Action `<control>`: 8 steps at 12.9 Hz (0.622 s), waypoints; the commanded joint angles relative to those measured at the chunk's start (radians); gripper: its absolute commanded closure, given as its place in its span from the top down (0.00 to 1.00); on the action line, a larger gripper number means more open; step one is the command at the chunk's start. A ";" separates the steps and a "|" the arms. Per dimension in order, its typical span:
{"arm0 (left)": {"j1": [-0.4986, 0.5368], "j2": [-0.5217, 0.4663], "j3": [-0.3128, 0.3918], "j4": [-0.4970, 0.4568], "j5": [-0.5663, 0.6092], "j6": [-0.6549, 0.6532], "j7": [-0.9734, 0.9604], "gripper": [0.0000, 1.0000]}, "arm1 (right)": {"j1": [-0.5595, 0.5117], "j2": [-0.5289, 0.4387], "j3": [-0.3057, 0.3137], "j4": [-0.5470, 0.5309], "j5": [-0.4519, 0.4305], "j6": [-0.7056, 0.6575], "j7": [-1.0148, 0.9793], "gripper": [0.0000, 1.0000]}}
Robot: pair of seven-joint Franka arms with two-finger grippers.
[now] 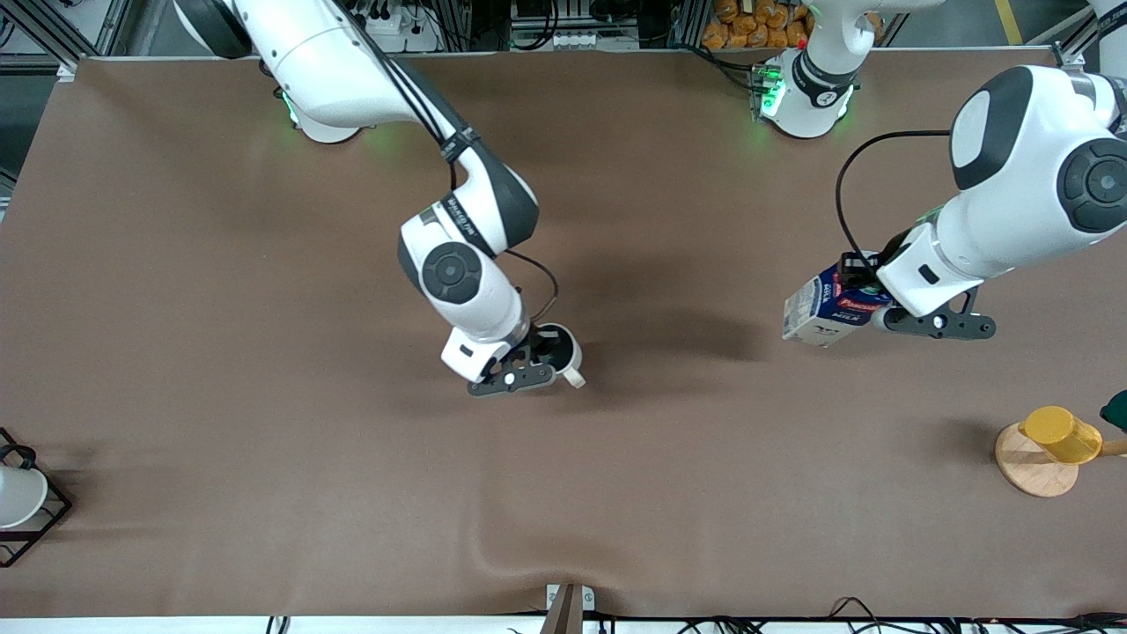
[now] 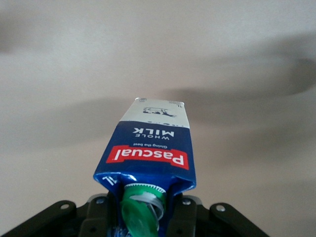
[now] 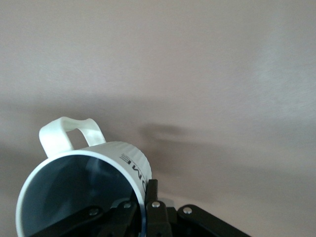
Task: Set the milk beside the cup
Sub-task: 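Set the mug down mid-table with the right gripper while the left gripper carries milk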
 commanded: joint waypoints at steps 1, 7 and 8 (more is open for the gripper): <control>-0.017 0.001 -0.033 0.002 -0.020 -0.011 -0.091 0.34 | 0.043 0.016 -0.016 0.012 0.006 0.019 0.096 0.00; -0.026 0.015 -0.128 0.003 -0.029 0.000 -0.285 0.33 | 0.041 0.042 -0.021 -0.023 -0.229 0.072 0.222 0.00; -0.026 0.016 -0.139 0.003 -0.031 0.003 -0.314 0.32 | 0.026 0.039 -0.021 -0.041 -0.229 0.070 0.222 0.00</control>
